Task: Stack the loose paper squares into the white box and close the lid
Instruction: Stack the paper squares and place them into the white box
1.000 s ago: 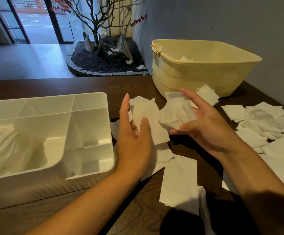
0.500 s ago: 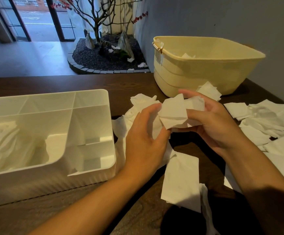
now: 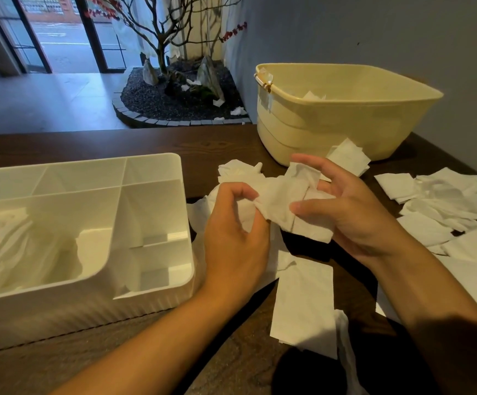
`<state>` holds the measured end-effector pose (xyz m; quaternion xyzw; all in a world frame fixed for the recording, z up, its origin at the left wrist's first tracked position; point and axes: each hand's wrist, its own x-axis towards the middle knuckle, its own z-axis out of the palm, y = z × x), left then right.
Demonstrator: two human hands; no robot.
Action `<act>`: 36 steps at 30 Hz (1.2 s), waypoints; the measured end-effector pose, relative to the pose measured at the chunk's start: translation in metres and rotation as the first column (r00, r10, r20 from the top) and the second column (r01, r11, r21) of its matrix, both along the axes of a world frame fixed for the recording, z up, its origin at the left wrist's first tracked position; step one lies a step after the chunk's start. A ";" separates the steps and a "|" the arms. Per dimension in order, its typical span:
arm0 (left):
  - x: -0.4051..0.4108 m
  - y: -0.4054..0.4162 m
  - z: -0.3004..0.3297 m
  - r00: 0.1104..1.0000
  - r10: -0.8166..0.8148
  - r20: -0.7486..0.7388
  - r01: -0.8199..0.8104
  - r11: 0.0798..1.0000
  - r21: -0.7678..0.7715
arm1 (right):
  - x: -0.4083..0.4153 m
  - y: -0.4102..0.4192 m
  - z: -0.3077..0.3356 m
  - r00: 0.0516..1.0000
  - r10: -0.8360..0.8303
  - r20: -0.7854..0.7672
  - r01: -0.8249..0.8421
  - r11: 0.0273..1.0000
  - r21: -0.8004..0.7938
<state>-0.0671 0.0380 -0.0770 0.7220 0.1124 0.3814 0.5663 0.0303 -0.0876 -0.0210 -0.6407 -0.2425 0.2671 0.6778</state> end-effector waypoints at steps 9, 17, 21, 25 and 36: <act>-0.005 -0.001 0.009 0.987 -0.124 -0.100 0.113 0.988 -0.106 | 0.004 0.002 -0.002 0.989 -0.112 -0.093 0.116 0.993 0.033; -0.005 -0.008 0.006 0.994 -0.103 -0.038 0.104 0.994 0.022 | 0.004 0.003 -0.003 0.986 -0.123 -0.115 0.124 0.992 -0.003; -0.003 -0.008 0.004 1.000 0.019 -0.024 -0.013 0.977 0.214 | 0.005 0.006 -0.003 0.969 -0.207 -0.134 0.210 0.978 0.005; -0.005 -0.009 0.001 0.995 0.101 0.022 -0.101 0.912 0.398 | 0.004 0.004 -0.004 0.907 -0.354 0.231 0.369 0.929 -0.024; -0.002 -0.004 0.006 0.993 0.102 0.067 -0.114 0.968 0.223 | -0.003 0.000 -0.004 0.862 0.000 0.507 0.075 0.989 -0.127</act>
